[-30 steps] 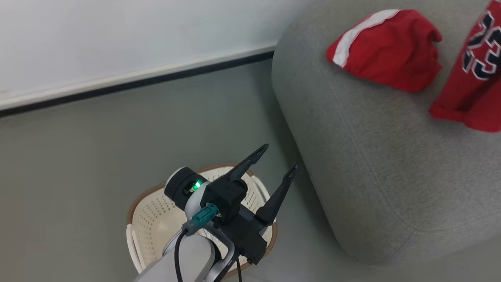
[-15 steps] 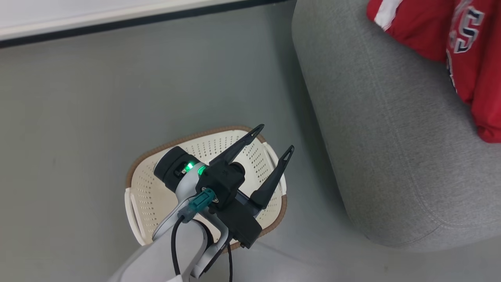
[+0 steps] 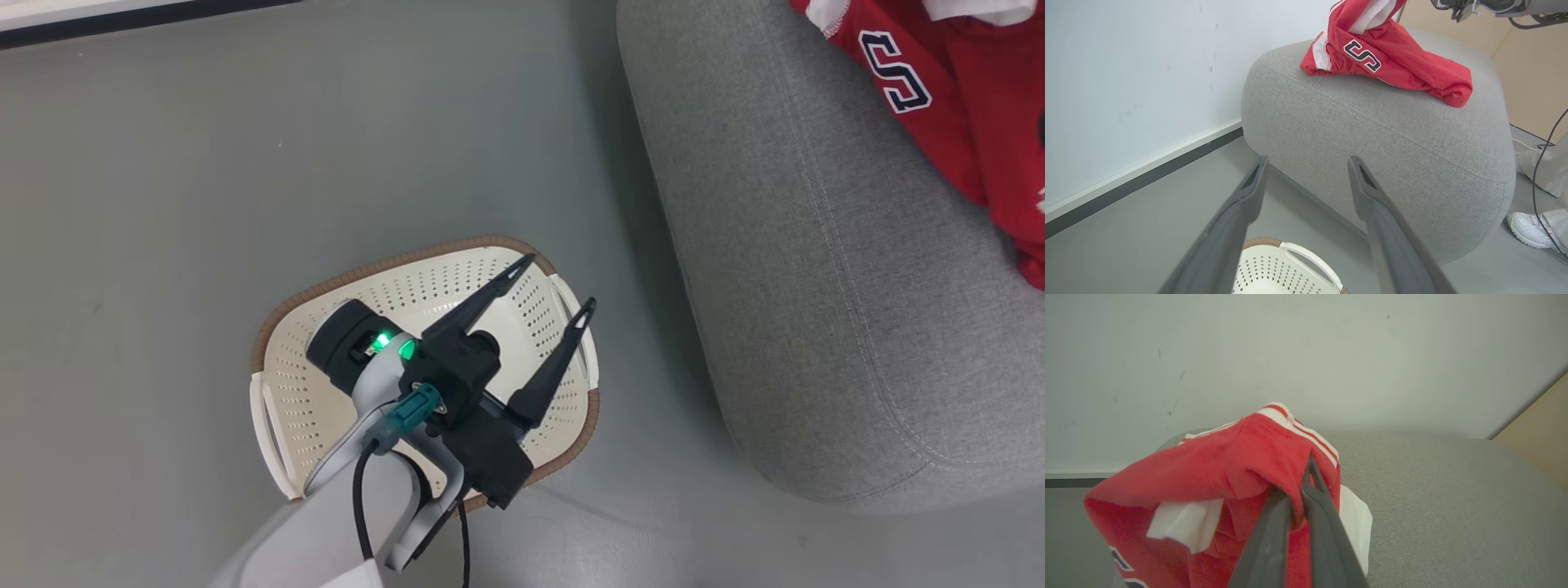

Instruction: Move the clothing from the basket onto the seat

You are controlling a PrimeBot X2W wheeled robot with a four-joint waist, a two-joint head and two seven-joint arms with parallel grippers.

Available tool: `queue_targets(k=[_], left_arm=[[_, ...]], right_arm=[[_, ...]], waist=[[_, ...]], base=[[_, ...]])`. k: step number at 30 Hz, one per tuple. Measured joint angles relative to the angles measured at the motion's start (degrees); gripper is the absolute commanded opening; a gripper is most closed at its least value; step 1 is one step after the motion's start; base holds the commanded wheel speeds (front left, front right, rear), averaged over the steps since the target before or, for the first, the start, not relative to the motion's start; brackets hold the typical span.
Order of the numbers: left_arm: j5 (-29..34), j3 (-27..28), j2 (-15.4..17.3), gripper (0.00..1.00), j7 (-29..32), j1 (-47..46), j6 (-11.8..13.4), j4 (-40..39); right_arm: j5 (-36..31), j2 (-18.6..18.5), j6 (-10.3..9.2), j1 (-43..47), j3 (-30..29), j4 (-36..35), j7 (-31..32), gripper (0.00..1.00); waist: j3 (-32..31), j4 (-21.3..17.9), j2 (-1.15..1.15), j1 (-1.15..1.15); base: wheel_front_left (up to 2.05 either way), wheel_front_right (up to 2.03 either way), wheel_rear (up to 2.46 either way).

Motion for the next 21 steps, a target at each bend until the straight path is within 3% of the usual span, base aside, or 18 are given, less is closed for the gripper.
queue_targets(k=[1,13,21], left_arm=[[0.0,0.1,0.2,1.0,0.0,0.0,0.1,0.2],[-0.5,0.5,0.3,1.0,-1.0,1.0,0.2,3.4],[-3.1,0.8,-0.5,1.0,-2.5,4.2,0.2,6.0]], right_arm=[[0.0,0.5,0.02,0.0,0.2,0.4,-0.3,0.98],[-0.5,3.3,3.03,4.5,2.4,4.1,-4.3,1.0],[-0.7,5.2,3.57,10.0,3.8,5.0,-5.2,1.0]], waist=[[-0.1,-0.1,0.0,0.0],[-3.5,-2.1,0.0,0.0],[-7.9,-3.1,-0.01,-0.01]], base=[[0.0,0.0,0.0],[0.0,0.0,0.0],[0.0,0.0,0.0]])
